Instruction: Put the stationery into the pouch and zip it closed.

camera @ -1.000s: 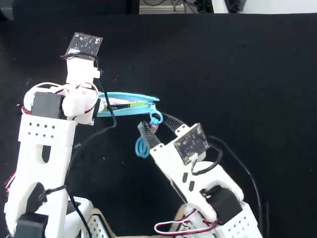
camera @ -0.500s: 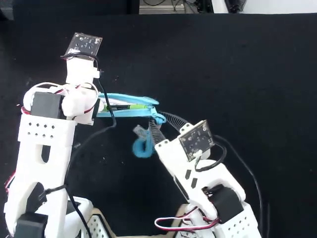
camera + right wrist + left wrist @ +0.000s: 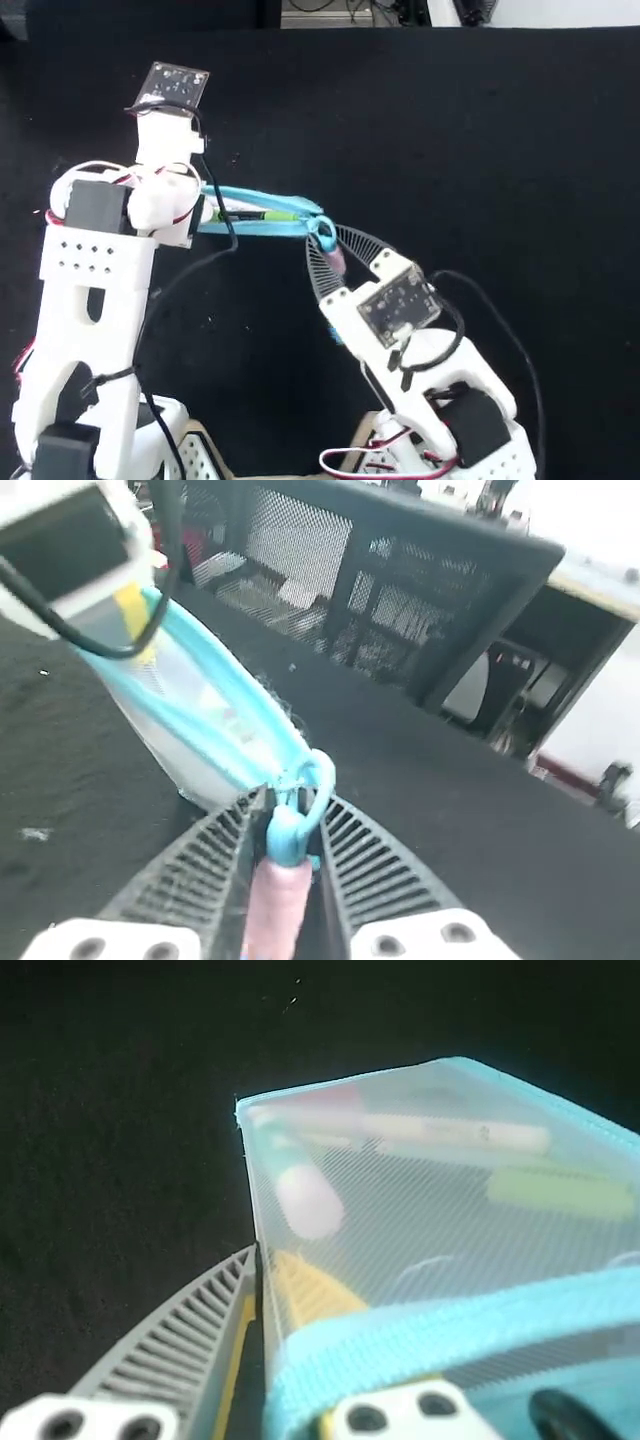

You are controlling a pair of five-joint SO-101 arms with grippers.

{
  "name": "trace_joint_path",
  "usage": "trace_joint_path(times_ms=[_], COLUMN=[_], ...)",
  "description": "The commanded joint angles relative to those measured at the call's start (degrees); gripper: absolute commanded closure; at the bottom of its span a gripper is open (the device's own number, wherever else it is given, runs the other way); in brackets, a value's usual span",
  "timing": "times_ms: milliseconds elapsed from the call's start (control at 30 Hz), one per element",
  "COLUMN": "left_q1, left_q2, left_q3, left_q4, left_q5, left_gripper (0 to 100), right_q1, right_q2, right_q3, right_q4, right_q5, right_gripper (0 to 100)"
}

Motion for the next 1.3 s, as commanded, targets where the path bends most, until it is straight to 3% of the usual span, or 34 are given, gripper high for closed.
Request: trace_joint_path(times_ms=[0, 167, 467, 700, 900, 1000, 1267], left_q1=[1.71, 1.71, 1.63, 1.63, 1.63, 1.63, -5.76], left_q2=[0.26, 0.26, 0.18, 0.18, 0.18, 0.18, 0.18], left_q3=[-5.76, -8.13, -11.12, -17.54, -20.26, -20.26, -29.14], left_q4=[-0.18, -0.09, 3.25, 7.38, 9.93, 8.53, 6.33], left_q5=[0.09, 0.09, 0.09, 0.09, 0.0, -0.09, 0.09], left_gripper=[97, 97, 97, 96, 82, 80, 80], right_q1=[0.44, 0.53, 0.53, 0.53, 0.53, 0.53, 0.53], right_q2=[1.19, 11.74, 21.23, 24.13, 24.84, 24.92, 25.01], right_q3=[-5.05, -10.77, -28.97, -27.38, -29.67, -30.02, -29.67], right_q4=[0.18, 1.41, 14.59, 15.82, 15.74, 15.74, 13.98], right_q5=[3.34, 5.98, 6.33, 6.33, 6.33, 6.33, 6.33], right_gripper=[98.8, 98.8, 98.8, 98.8, 98.8, 98.8, 98.8])
